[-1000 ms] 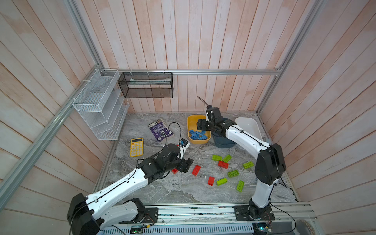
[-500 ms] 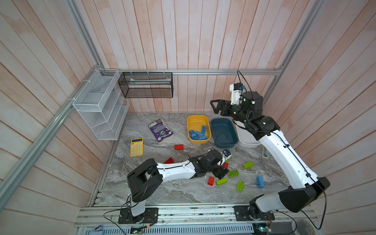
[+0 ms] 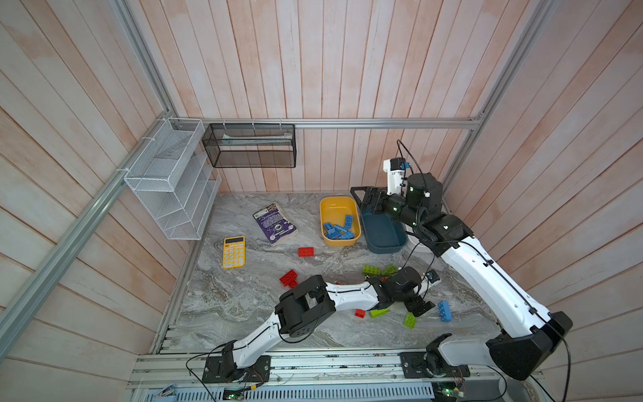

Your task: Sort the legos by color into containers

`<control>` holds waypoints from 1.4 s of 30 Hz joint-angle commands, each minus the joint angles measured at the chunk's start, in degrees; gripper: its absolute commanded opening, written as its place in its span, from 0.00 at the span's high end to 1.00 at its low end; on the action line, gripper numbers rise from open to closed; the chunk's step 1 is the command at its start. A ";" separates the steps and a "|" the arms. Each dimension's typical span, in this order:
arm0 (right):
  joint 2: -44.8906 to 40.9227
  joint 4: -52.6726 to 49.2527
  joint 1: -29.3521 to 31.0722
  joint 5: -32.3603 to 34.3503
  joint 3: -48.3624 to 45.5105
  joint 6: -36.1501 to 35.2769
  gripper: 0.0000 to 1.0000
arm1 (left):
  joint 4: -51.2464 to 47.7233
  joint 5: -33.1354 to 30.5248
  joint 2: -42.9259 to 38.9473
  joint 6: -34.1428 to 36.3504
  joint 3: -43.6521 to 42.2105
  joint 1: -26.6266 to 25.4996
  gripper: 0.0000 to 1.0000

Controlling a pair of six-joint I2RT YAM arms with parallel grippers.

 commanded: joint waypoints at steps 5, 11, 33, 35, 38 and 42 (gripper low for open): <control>-1.91 5.94 1.83 0.28 -3.48 0.92 0.07 | -4.21 2.30 8.62 1.52 11.60 -2.27 0.07; -3.37 6.78 2.07 0.33 -6.19 0.79 0.08 | -5.77 0.96 12.23 0.77 16.56 -2.62 0.08; -7.18 7.87 2.01 2.02 -14.43 0.00 0.08 | -10.66 3.12 22.90 5.25 28.80 -2.87 0.14; -7.30 7.98 2.15 2.05 -14.69 0.00 0.08 | -11.31 2.93 22.38 6.25 27.79 -3.23 0.11; -7.29 8.14 2.14 2.21 -15.13 -0.03 0.08 | -11.35 3.26 21.11 7.18 25.14 -3.50 0.09; -7.14 8.60 2.07 2.21 -15.91 0.17 0.08 | -8.83 5.22 18.75 7.22 20.80 -3.59 0.09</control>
